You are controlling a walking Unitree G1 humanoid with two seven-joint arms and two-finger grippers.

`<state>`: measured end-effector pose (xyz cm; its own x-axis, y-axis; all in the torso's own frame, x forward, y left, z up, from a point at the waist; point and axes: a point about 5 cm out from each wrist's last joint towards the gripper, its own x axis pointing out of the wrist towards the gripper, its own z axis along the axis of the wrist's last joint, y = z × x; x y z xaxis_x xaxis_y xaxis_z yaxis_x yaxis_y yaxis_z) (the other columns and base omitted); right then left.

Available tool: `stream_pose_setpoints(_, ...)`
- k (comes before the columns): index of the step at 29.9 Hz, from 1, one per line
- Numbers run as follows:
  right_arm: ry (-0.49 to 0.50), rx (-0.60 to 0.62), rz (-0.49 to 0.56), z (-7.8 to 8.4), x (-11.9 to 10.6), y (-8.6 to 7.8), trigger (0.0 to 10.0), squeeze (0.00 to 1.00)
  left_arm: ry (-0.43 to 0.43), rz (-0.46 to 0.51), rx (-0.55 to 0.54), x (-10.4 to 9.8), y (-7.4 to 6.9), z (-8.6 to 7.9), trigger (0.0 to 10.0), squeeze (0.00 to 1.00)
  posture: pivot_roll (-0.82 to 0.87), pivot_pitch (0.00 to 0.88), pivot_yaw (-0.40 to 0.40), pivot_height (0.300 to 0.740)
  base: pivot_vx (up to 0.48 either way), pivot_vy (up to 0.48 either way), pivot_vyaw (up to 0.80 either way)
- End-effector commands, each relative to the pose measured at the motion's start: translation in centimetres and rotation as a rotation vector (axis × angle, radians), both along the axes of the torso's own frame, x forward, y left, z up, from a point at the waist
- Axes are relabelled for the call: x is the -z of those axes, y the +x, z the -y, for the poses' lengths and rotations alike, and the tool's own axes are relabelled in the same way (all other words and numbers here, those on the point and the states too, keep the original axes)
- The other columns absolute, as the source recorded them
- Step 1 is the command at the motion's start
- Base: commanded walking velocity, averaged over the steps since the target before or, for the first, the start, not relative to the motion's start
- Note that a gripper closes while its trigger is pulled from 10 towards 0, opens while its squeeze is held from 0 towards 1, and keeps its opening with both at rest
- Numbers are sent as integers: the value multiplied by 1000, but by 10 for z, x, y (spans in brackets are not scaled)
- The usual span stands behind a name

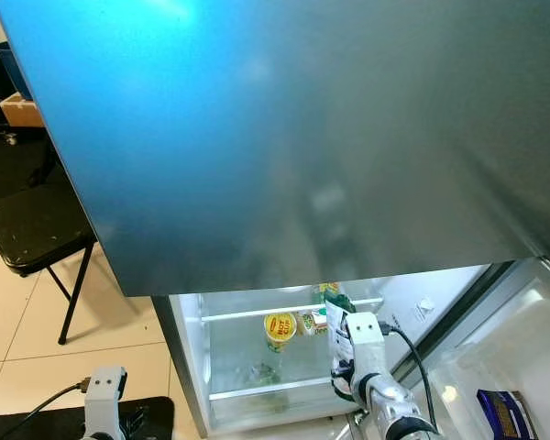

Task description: Restocking fridge

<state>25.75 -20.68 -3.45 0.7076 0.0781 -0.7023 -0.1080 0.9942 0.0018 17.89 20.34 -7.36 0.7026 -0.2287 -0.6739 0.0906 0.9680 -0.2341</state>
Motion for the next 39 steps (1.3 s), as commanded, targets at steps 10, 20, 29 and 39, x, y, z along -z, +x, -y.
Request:
stream_pose_setpoints(10,9,23,46,8,-11,12,10000,0,39,86,178,-8,9,6,10000,0,-55,0,-50,700,0,0,0)
stream_pose_setpoints(20,8,22,58,12,-14,14,10000,0,102,185,377,-18,19,14,10000,0,-55,0,-53,665,0,0,0)
stream_pose_setpoints(29,13,22,74,12,-17,17,10000,0,154,255,552,-28,30,23,10000,0,-55,0,-53,625,0,0,0)
stream_pose_setpoints(39,27,29,136,13,-27,27,10000,0,171,317,577,-37,42,24,10000,0,-56,0,-51,610,0,0,0)
